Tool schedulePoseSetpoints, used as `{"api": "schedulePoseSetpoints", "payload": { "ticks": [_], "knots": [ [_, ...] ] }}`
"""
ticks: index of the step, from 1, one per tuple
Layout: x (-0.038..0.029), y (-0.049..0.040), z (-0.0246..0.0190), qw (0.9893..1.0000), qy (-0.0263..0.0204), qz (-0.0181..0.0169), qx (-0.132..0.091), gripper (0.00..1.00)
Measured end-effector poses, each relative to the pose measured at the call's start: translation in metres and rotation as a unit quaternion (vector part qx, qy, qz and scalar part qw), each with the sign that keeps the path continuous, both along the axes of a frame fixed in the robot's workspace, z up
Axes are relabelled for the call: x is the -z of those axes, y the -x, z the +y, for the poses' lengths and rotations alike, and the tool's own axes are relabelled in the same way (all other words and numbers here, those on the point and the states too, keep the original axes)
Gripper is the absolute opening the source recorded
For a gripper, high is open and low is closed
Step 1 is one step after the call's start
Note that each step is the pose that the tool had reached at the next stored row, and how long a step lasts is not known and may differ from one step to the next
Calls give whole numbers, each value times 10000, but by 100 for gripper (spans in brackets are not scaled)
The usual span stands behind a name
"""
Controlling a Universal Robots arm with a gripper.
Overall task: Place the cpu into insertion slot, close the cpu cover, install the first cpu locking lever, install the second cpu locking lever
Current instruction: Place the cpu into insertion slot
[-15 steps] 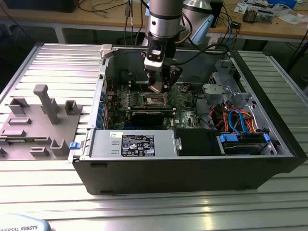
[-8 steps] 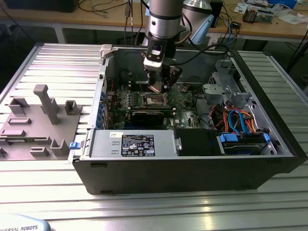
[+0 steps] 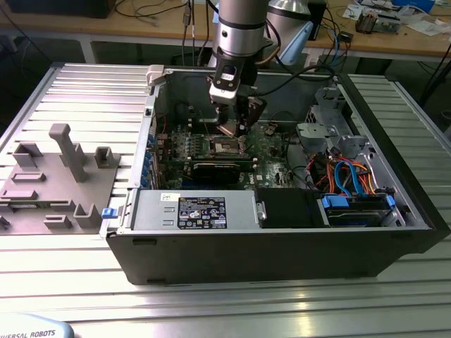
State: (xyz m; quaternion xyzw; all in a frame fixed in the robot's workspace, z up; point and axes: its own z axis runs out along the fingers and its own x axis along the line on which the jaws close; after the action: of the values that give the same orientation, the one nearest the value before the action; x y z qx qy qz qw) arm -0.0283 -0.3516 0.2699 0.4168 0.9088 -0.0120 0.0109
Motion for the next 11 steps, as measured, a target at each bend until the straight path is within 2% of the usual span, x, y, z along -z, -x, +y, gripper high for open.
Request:
{"api": "schedulePoseSetpoints", "payload": {
  "ticks": [11],
  "knots": [
    [5,0,2,10000,0,0,67,54]
  ]
}}
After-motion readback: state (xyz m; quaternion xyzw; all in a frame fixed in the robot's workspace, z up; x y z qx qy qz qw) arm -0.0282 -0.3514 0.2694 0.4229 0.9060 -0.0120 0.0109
